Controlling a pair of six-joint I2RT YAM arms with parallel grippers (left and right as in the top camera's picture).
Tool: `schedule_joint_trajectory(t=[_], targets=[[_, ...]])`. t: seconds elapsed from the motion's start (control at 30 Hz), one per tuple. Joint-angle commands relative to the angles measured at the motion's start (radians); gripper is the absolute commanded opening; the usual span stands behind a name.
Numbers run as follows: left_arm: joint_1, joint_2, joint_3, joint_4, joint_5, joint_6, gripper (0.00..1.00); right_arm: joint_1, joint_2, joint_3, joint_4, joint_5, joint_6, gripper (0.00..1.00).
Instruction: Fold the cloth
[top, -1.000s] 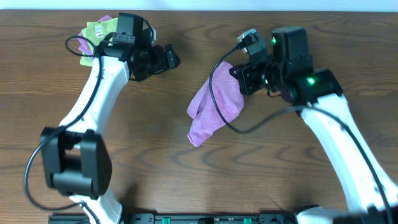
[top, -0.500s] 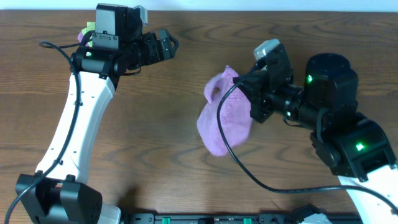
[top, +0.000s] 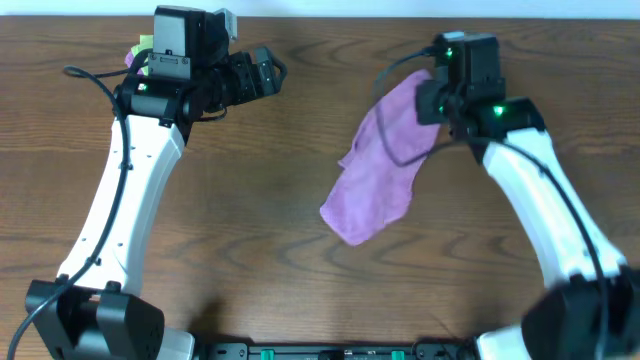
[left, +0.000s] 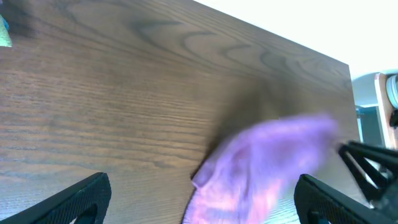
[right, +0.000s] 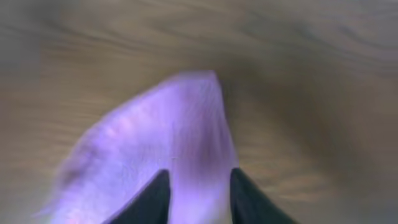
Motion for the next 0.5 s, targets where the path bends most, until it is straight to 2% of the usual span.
schedule_joint_trajectory(t=[0.0,0.03,0.07,0.1,0.2,0.37,0.47], targets=[[0.008,-0.022,0.02,-0.002,-0.004,0.021,0.95,-0.048,0.023,0.011,-0.003,0.14,0.035,0.43],[0.008,-0.022,0.02,-0.002,-0.004,0.021,0.95,-0.055,0.023,0.011,-0.009,0.14,0.046,0.49],[0.008,-0.022,0.02,-0.002,-0.004,0.021,0.95,-0.059,0.016,0.011,-0.016,0.138,0.05,0.62],[0.008,-0.022,0.02,-0.002,-0.004,0.021,0.95,-0.059,0.013,0.011,-0.023,0.134,0.05,0.66],[0.008,-0.022,0.02,-0.003,-0.004,0.021,0.95,-0.059,-0.007,0.011,-0.062,0.064,0.048,0.72],[0.008,-0.019,0.02,-0.011,-0.005,0.022,0.95,-0.05,-0.015,0.011,-0.121,-0.278,-0.023,0.71],[0.008,-0.015,0.02,-0.011,-0.024,0.021,0.95,-0.021,0.03,0.011,-0.096,-0.314,-0.023,0.71]])
